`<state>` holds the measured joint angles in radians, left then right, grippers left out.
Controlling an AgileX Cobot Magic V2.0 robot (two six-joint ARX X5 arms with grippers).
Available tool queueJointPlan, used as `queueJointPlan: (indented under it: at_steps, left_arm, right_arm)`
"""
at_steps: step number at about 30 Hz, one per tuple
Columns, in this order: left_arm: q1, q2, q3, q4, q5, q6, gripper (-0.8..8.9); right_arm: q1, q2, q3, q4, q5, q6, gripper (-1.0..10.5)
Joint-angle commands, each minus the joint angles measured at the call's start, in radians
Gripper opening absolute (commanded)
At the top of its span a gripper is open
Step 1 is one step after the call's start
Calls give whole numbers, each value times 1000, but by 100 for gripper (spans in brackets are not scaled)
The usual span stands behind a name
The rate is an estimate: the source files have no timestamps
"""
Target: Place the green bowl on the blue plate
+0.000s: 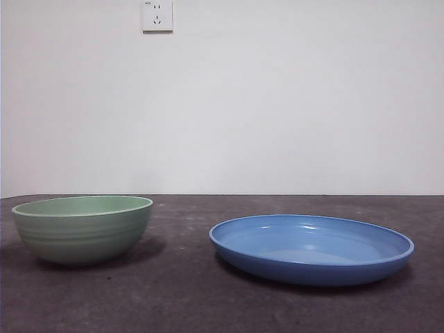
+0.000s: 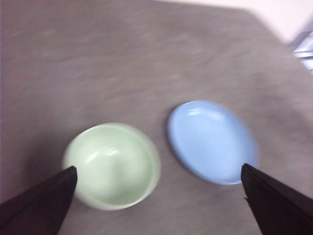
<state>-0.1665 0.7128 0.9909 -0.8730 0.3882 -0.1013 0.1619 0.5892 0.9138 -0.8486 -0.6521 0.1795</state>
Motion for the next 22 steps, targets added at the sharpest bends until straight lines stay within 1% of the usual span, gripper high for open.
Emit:
queueJointPlan:
  at_steps: [1, 5, 8, 13, 22]
  left_arm:
    - [-2, 70, 19, -19, -64, 14, 686]
    - [-2, 191, 19, -20, -67, 16, 686]
    - [-2, 291, 19, -4, -68, 45, 686]
    - [-1, 475, 19, 55, -105, 64, 685]
    - [-1, 756, 19, 173, -106, 71, 684]
  right_arm:
    - [2, 3, 18, 9, -3, -7, 609]
    - [2, 3, 18, 9, -3, -7, 608]
    - [2, 3, 18, 9, -3, -7, 609]
    - [2, 3, 18, 9, -3, -4, 608]
    - [2, 3, 18, 9, -3, -4, 609]
